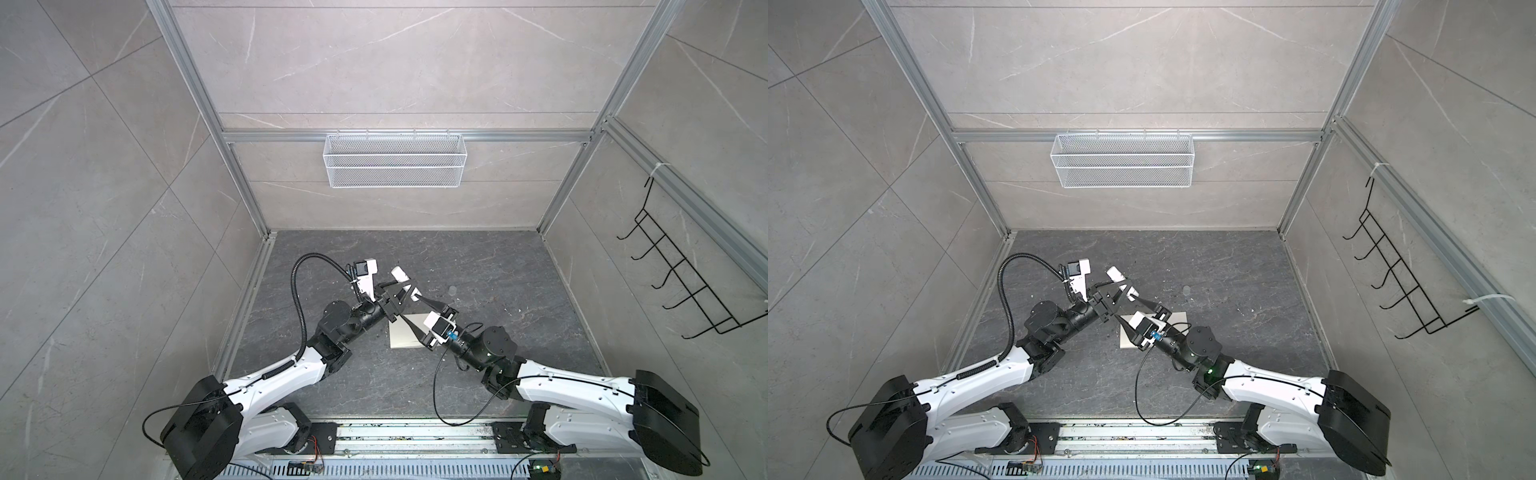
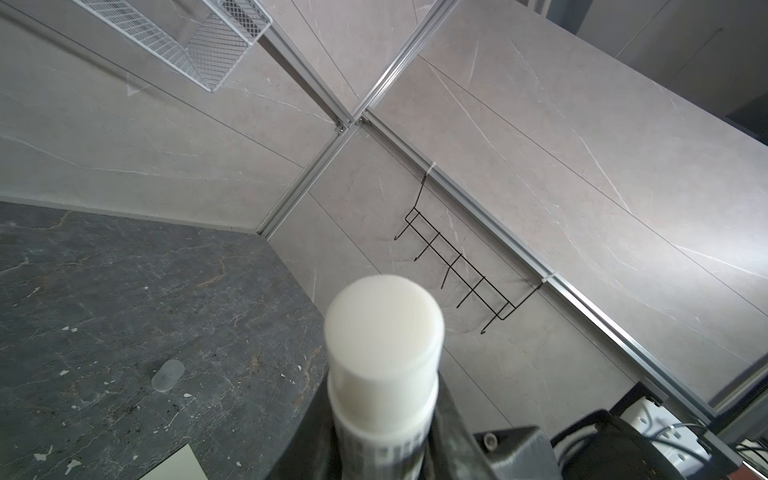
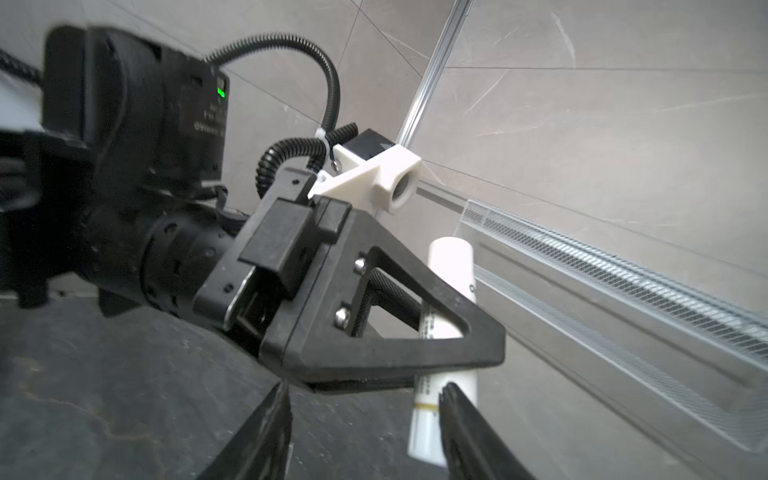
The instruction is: Place the letter into the envelope and seal it
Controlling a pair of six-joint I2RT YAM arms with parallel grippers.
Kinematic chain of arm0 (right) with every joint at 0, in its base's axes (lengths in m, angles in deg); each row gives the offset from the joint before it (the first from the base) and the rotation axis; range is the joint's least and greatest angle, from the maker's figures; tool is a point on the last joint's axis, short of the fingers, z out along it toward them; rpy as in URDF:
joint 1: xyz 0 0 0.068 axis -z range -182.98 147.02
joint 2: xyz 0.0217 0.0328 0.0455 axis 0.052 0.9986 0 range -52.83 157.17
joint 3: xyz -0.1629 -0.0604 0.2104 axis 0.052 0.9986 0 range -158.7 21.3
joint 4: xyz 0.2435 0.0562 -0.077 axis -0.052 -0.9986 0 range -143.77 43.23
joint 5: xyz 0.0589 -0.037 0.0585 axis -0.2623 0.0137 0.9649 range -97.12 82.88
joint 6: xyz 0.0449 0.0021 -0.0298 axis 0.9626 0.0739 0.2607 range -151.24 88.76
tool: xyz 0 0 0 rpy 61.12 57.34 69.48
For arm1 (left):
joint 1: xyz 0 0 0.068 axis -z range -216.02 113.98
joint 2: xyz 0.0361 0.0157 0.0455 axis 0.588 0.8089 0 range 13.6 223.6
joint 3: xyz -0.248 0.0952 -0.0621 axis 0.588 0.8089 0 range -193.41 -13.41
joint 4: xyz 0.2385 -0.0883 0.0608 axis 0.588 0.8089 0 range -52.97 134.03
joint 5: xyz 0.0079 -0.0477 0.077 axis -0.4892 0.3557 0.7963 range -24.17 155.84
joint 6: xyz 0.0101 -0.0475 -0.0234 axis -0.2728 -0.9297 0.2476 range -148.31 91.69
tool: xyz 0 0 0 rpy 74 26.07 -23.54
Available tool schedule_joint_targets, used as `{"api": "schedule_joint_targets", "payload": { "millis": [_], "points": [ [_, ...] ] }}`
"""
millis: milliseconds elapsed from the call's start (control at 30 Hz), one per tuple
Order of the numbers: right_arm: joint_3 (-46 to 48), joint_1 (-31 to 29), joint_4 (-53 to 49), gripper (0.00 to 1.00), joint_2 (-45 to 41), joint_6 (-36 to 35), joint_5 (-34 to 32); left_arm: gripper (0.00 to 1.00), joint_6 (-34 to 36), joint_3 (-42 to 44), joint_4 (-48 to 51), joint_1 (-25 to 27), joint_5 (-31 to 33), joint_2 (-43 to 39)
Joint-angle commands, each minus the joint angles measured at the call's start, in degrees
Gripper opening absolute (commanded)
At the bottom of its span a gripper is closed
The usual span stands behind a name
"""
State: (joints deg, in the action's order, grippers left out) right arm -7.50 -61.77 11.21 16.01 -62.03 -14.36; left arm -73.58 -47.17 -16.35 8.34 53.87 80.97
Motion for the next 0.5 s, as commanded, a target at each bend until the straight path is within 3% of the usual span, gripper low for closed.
{"api": "schedule_joint_targets", "payload": {
  "millis": [0,100,467],
  "points": [
    [0.78,-1.78,8.73,0.53,3.55,-10.71,-13.00,0.00,0.19,-1.62,-3.37,0.26,0.02,-1.66],
    [0.77,-2.72,13.92,0.47,6.04,-12.56,-15.95,0.00,0.31,-1.62,-3.35,0.22,0.06,-1.80],
    [-0.12,-3.09,16.65,0.42,9.08,-13.25,-20.46,0.00,0.47,-1.44,-3.21,0.23,0.11,-2.03]
  ]
}}
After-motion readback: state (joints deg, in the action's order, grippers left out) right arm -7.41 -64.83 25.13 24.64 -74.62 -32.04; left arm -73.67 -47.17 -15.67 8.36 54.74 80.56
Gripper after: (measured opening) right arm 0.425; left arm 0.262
